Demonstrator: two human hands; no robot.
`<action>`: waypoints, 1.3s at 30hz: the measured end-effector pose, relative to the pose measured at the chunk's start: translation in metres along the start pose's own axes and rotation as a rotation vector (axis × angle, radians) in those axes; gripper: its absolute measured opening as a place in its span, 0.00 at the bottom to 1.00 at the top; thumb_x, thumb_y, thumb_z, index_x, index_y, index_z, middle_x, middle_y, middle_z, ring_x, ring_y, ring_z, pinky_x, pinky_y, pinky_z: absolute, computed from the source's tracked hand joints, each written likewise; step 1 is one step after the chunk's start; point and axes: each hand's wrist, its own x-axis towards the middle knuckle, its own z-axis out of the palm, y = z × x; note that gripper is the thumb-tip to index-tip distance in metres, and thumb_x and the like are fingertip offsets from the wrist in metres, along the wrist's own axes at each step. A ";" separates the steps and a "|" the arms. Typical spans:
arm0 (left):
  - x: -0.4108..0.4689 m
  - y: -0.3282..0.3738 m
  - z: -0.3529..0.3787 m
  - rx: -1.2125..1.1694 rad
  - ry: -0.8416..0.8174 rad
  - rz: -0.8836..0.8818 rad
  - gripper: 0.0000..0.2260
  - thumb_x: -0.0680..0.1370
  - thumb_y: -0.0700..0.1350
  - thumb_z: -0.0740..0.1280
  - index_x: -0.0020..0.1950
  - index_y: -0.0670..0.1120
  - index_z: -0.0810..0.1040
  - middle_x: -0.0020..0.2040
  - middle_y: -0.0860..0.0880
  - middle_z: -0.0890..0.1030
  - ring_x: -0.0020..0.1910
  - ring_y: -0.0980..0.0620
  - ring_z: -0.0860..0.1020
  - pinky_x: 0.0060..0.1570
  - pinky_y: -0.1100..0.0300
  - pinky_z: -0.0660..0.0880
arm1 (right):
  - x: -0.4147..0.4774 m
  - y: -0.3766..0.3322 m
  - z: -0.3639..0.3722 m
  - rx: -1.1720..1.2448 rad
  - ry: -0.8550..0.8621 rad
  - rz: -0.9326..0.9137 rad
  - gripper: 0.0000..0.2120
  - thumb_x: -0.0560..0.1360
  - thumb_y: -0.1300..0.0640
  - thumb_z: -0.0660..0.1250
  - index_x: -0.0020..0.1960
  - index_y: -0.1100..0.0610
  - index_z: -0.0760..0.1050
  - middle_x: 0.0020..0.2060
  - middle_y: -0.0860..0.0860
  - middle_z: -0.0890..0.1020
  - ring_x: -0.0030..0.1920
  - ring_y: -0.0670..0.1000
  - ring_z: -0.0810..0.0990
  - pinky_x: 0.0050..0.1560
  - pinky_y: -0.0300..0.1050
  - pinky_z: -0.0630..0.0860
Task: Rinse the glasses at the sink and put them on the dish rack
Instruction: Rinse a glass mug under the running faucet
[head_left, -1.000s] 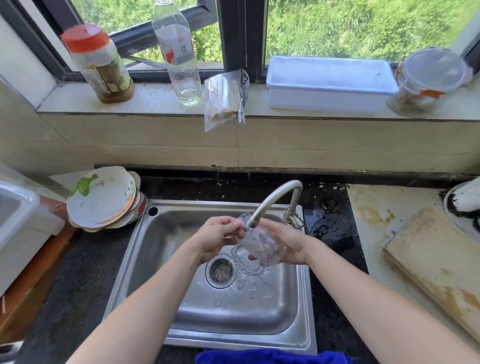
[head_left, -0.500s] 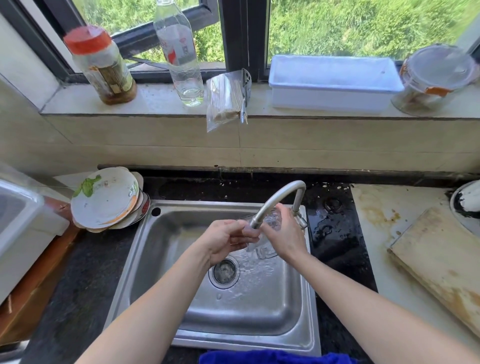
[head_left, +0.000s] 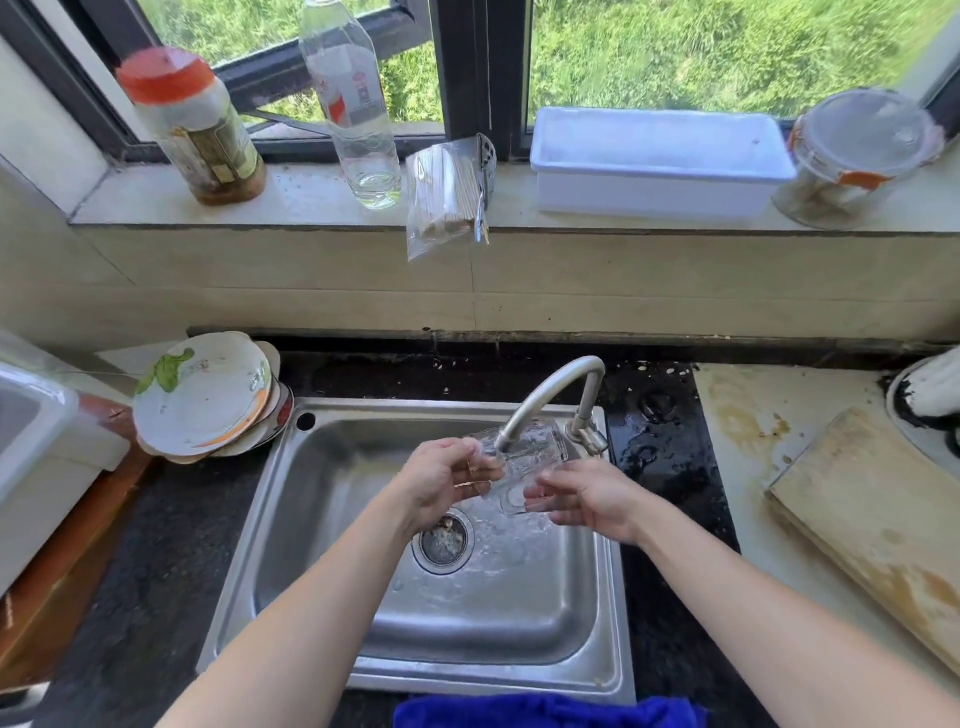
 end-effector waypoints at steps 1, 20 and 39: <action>0.005 0.001 0.003 0.121 0.051 0.000 0.06 0.80 0.37 0.59 0.47 0.39 0.74 0.40 0.40 0.82 0.35 0.48 0.81 0.39 0.57 0.76 | 0.002 0.003 0.001 -0.020 0.053 -0.029 0.09 0.79 0.63 0.64 0.56 0.68 0.75 0.50 0.62 0.83 0.40 0.53 0.85 0.34 0.40 0.80; 0.029 -0.021 0.047 0.612 0.280 0.158 0.11 0.80 0.40 0.58 0.41 0.40 0.76 0.30 0.49 0.73 0.28 0.52 0.68 0.28 0.61 0.64 | -0.017 0.000 0.006 -0.387 0.154 -0.252 0.09 0.81 0.61 0.62 0.44 0.65 0.73 0.38 0.61 0.80 0.37 0.53 0.83 0.34 0.44 0.80; 0.026 -0.016 0.023 -0.032 0.243 -0.153 0.04 0.77 0.43 0.66 0.45 0.44 0.80 0.30 0.49 0.73 0.25 0.54 0.68 0.20 0.66 0.63 | -0.005 0.006 0.000 -0.209 0.099 -0.163 0.08 0.81 0.62 0.62 0.45 0.60 0.77 0.47 0.58 0.79 0.49 0.54 0.79 0.54 0.50 0.81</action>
